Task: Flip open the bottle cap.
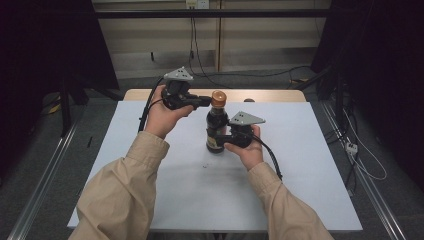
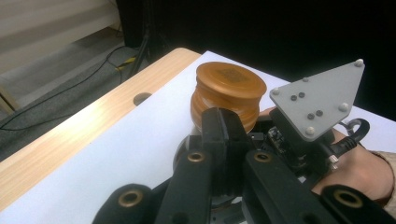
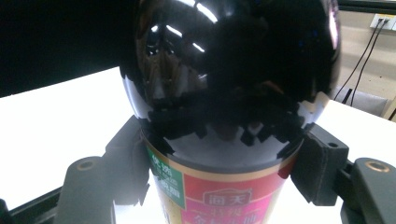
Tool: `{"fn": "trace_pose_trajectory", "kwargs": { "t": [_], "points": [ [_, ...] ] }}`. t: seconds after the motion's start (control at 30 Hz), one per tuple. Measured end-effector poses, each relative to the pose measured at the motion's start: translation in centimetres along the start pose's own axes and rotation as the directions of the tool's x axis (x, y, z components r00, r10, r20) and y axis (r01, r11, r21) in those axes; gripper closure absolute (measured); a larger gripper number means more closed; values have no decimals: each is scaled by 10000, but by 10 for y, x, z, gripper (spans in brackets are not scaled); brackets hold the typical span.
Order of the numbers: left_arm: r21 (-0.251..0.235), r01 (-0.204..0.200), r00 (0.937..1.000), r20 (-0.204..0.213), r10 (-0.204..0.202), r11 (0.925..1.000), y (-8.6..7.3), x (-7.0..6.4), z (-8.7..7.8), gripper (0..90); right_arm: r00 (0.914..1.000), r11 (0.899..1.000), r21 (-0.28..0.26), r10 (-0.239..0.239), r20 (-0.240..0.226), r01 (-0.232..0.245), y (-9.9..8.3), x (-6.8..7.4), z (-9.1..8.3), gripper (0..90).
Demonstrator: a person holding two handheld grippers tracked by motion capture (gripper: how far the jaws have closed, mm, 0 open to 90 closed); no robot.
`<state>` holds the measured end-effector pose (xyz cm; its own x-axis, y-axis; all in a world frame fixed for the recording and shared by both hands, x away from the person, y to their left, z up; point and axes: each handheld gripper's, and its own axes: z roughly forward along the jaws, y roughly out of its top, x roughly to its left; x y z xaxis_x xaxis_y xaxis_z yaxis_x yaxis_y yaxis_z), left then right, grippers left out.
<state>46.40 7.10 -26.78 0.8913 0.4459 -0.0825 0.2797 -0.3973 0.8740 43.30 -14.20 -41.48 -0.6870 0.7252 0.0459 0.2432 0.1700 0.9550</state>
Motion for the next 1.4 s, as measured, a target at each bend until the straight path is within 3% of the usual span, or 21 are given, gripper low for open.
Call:
{"fn": "trace_pose_trajectory", "kwargs": {
  "t": [1.13, 1.4],
  "points": [
    [175, -151, 9999, 74, 150, 9997, 12, -4, 7, 900, 9999, 9999, -12, 117, 92, -117, -1, -2, -3, 304],
    [195, -173, 9998, 118, 171, 9997, 15, -5, 9, 900, 9997, 9998, 113, -171, 174, 169, -1, -2, -3, 301]
  ]
}}
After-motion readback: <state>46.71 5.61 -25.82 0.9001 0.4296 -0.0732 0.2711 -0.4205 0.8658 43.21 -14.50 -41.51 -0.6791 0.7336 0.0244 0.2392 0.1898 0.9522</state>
